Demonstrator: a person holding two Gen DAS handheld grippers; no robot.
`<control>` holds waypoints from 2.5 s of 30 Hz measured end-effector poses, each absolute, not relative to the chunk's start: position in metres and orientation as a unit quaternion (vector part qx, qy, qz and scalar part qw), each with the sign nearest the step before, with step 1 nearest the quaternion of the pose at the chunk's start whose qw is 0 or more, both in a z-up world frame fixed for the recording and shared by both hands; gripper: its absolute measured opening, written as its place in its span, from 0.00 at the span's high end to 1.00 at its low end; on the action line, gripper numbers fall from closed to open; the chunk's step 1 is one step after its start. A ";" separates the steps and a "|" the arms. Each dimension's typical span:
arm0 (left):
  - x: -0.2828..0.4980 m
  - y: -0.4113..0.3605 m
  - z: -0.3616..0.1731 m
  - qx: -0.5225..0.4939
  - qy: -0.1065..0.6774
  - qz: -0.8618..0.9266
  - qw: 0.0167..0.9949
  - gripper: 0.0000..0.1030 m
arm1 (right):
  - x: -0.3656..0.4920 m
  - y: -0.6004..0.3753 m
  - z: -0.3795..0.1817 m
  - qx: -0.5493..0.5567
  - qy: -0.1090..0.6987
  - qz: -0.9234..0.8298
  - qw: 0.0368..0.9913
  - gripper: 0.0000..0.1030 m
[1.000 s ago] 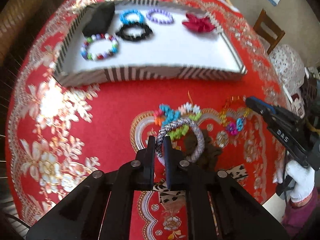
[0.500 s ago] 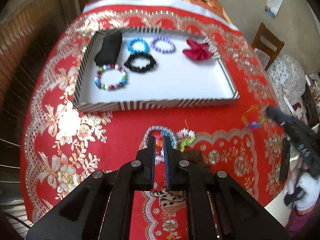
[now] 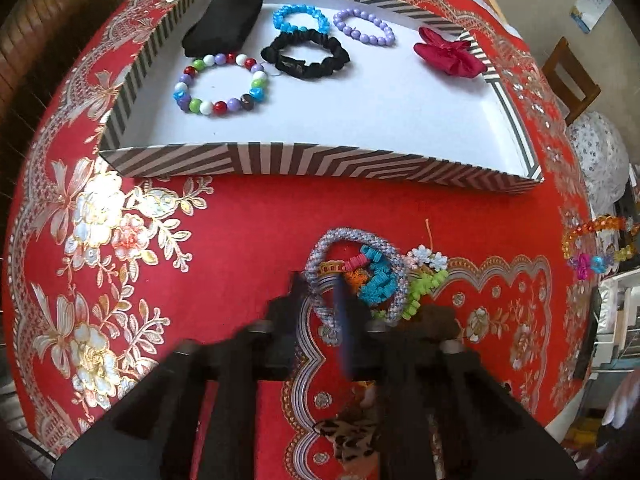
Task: Organize jewelry
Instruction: 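Carry the silver and amber bracelets over the white box with both tools, then lower both bracelets into the box and open both tools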
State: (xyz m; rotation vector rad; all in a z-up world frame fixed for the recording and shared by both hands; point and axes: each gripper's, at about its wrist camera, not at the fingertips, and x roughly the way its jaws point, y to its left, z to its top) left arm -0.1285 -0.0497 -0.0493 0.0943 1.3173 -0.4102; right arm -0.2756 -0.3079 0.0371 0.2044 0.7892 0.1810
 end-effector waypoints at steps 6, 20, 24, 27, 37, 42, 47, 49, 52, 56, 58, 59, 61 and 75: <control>-0.131 -0.040 -0.035 0.030 0.596 -0.193 0.779 0.95 | -0.278 -0.307 0.047 0.101 0.372 0.095 0.918 0.92; -0.139 -0.043 0.051 0.032 0.512 -0.209 0.833 0.95 | -0.272 -0.296 0.087 0.079 0.340 0.114 0.930 0.92; -0.135 -0.052 0.062 0.040 0.499 -0.208 0.841 0.95 | -0.268 -0.292 0.094 0.069 0.337 0.117 0.932 0.92; -0.134 -0.058 0.067 0.051 0.489 -0.206 0.846 0.95 | -0.264 -0.291 0.097 0.065 0.337 0.118 0.932 0.92; -0.122 -0.076 0.068 0.075 0.477 -0.204 0.851 0.95 | -0.245 -0.291 0.096 0.061 0.344 0.121 0.929 0.92; -0.111 -0.081 0.064 0.080 0.480 -0.201 0.850 0.95 | -0.232 -0.289 0.094 0.061 0.349 0.123 0.927 0.92; -0.100 -0.086 0.058 0.086 0.483 -0.199 0.849 0.95 | -0.218 -0.289 0.089 0.065 0.356 0.125 0.924 0.92; -0.094 -0.088 0.054 0.088 0.486 -0.197 0.847 0.95 | -0.211 -0.288 0.086 0.066 0.359 0.126 0.922 0.92; -0.085 -0.092 0.049 0.090 0.492 -0.196 0.844 0.95 | -0.202 -0.286 0.081 0.067 0.365 0.129 0.920 0.92; -0.075 -0.098 0.040 0.093 0.499 -0.195 0.839 0.95 | -0.188 -0.285 0.072 0.071 0.375 0.132 0.915 0.92; -0.068 -0.102 0.035 0.094 0.504 -0.195 0.836 0.95 | -0.182 -0.284 0.067 0.073 0.381 0.133 0.912 0.92; -0.065 -0.104 0.033 0.094 0.506 -0.194 0.835 0.95 | -0.180 -0.283 0.066 0.075 0.383 0.134 0.911 0.92; -0.058 -0.108 0.027 0.096 0.511 -0.194 0.832 0.95 | -0.174 -0.282 0.061 0.079 0.388 0.138 0.908 0.92; -0.011 -0.140 -0.011 0.103 0.543 -0.194 0.811 0.95 | -0.109 -0.299 -0.002 0.086 0.453 0.111 0.880 0.92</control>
